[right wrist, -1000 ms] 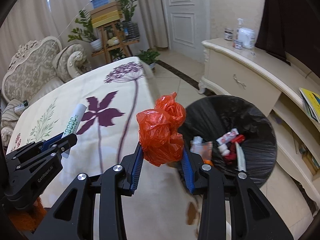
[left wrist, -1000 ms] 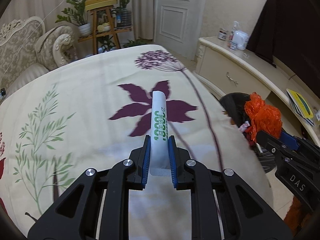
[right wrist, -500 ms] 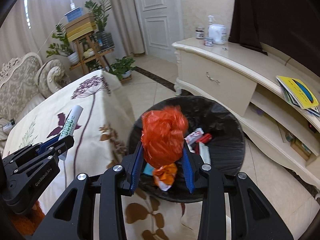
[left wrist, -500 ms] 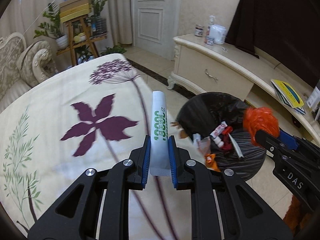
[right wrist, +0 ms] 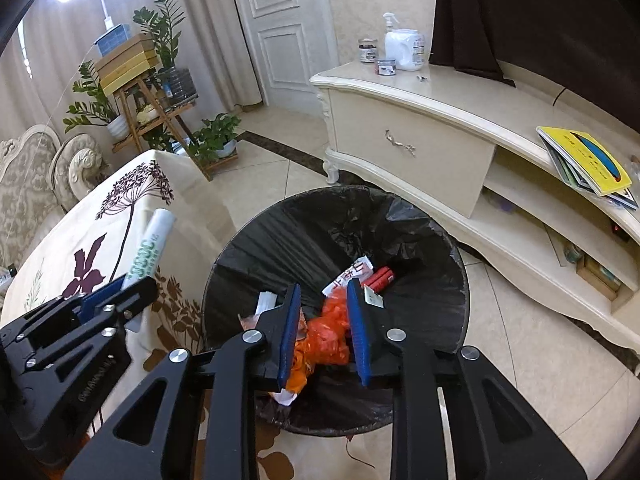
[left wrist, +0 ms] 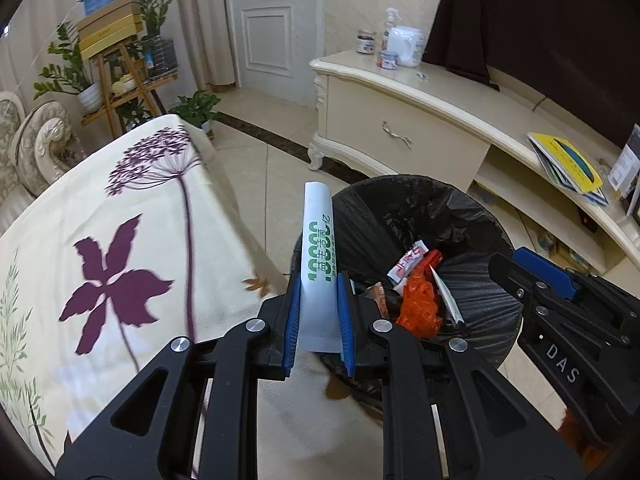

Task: Collect trash
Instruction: 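Open the right tool to drop the bag while left tool releases the tube, then lift both open tools up away from the bin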

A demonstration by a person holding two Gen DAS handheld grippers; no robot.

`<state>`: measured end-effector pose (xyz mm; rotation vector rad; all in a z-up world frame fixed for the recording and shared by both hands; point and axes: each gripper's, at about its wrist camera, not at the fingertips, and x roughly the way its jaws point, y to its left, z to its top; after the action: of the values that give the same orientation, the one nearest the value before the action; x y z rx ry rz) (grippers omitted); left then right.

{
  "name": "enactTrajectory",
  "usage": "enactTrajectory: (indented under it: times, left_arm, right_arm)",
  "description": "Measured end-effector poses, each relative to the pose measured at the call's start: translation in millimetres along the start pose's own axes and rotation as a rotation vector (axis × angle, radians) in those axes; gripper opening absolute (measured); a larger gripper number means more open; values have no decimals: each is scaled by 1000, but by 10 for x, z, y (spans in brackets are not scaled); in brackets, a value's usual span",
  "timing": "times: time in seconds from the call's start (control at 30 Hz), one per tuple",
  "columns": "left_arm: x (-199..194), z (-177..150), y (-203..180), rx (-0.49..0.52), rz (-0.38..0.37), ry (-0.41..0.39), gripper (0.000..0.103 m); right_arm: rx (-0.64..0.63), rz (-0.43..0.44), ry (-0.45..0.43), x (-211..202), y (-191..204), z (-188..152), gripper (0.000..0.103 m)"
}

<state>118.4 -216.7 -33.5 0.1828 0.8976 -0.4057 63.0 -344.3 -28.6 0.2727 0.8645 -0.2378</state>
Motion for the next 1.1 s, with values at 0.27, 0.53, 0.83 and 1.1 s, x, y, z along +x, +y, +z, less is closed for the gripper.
enactTrajectory:
  times: [0.27,0.53,0.83,1.1]
  left_arm:
    - [52,30,-132,12,12,-12,50]
    - [13,14,-87,5,35,-25,67]
    - [-135,-56,90,-26,73,-48,79]
    - [-377,-194,299,-47,129,-77,87]
  right_arm:
    - [23,-19,4,-5,-117,-28,25]
    - [40,-38,-5,-42,-163,-22,37]
    - [39,-56,-29,-126,-92,-50,60]
    - [19,-78,-54,-279,56,-139,68]
